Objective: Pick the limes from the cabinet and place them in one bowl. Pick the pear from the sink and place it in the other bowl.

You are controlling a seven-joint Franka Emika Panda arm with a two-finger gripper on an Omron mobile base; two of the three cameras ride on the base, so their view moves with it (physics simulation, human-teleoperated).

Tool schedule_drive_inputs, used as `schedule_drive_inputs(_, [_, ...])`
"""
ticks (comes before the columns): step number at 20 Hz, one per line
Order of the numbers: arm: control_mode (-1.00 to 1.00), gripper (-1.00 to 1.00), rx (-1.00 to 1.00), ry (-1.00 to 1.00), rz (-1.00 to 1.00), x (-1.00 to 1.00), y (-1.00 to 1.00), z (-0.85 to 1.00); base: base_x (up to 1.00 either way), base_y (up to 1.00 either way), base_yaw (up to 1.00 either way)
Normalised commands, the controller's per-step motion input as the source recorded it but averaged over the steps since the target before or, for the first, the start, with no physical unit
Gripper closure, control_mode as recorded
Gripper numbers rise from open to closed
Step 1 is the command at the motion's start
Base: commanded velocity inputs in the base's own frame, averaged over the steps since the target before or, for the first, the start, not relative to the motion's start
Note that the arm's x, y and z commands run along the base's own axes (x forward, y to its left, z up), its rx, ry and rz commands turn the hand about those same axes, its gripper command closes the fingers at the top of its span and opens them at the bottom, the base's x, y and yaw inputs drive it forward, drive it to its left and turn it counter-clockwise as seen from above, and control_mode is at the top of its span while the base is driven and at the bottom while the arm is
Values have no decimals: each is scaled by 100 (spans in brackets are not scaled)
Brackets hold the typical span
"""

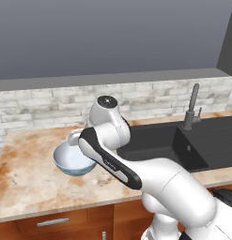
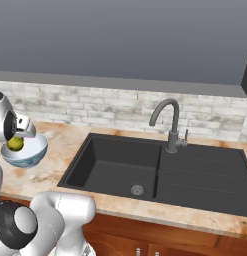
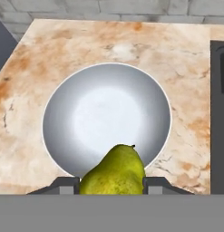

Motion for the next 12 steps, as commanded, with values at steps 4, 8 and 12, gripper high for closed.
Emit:
schedule_drive_inputs(4, [-100,100,0,0,0,3,12,-10,0,0,0])
schedule_drive_inputs(8, [-100,100,0,0,0,21,11,0,0,0,0])
schedule_drive_inputs(12, [-100,100,0,0,0,36,4,-12,0,0,0])
